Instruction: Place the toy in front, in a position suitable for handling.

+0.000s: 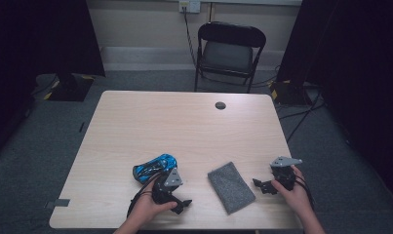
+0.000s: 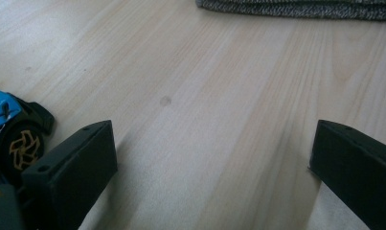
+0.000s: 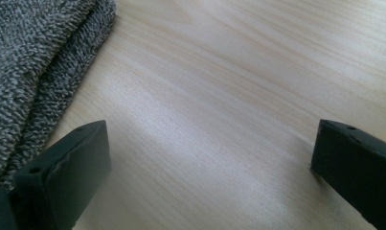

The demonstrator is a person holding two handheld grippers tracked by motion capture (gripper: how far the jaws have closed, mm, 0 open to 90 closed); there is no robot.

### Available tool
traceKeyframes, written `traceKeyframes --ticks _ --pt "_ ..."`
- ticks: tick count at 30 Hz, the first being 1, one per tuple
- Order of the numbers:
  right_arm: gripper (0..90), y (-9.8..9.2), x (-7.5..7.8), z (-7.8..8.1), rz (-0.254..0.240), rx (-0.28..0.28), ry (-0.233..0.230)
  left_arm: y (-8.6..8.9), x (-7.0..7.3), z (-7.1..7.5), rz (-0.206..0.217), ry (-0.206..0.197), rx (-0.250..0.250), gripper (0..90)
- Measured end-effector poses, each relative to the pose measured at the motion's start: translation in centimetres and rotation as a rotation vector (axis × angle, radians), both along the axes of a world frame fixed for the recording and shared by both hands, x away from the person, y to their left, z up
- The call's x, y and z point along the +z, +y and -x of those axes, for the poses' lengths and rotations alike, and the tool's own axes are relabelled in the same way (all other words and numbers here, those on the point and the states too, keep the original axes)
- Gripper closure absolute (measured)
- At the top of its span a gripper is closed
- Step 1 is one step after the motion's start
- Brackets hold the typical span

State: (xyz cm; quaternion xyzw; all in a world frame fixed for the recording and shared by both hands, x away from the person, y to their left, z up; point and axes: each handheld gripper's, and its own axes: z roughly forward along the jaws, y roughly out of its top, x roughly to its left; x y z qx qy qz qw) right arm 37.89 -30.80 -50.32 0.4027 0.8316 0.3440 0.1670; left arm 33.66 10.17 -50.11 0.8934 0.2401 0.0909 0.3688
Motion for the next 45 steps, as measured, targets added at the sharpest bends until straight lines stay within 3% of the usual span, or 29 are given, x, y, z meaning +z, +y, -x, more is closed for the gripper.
traceKeyframes --ticks 2,4,5,7,8,13,17,24,34,45 --pt "0.0 0.0 0.0 0.0 0.000 0.000 0.000 0.1 0.3 0.1 0.000 0.005 0.010 6.7" --pt "0.0 0.0 0.0 0.0 0.000 0.002 0.000 0.2 0.7 0.0 0.006 0.017 0.020 19.9" --pt "0.0 0.0 0.0 0.0 0.000 0.002 0.000 0.2 0.7 0.0 0.006 0.017 0.020 20.6" --pt "0.0 0.0 0.0 0.0 -0.001 0.002 0.000 0.5 1.0 -0.2 0.024 0.041 0.034 14.3" --pt "0.0 0.0 0.0 0.0 0.000 0.003 0.000 0.9 1.5 -0.3 0.032 0.043 0.041 18.2" --pt "0.0 0.0 0.0 0.0 -0.001 0.005 0.000 2.3 3.0 -0.8 0.039 0.012 0.065 16.1" --pt "0.0 -0.1 0.0 -0.1 0.000 0.009 0.002 3.4 3.7 -1.2 0.049 0.021 0.098 16.0" --pt "0.0 -0.1 0.0 -0.1 0.000 0.009 0.001 6.1 5.3 -2.1 0.045 -0.033 0.165 15.9" --pt "0.0 -0.1 0.0 -0.1 0.000 0.009 0.001 9.1 5.8 -3.6 0.060 -0.057 0.234 16.3" --pt "0.0 -0.1 0.0 -0.1 0.000 0.010 0.001 9.8 5.5 -4.3 0.055 -0.034 0.254 16.8"
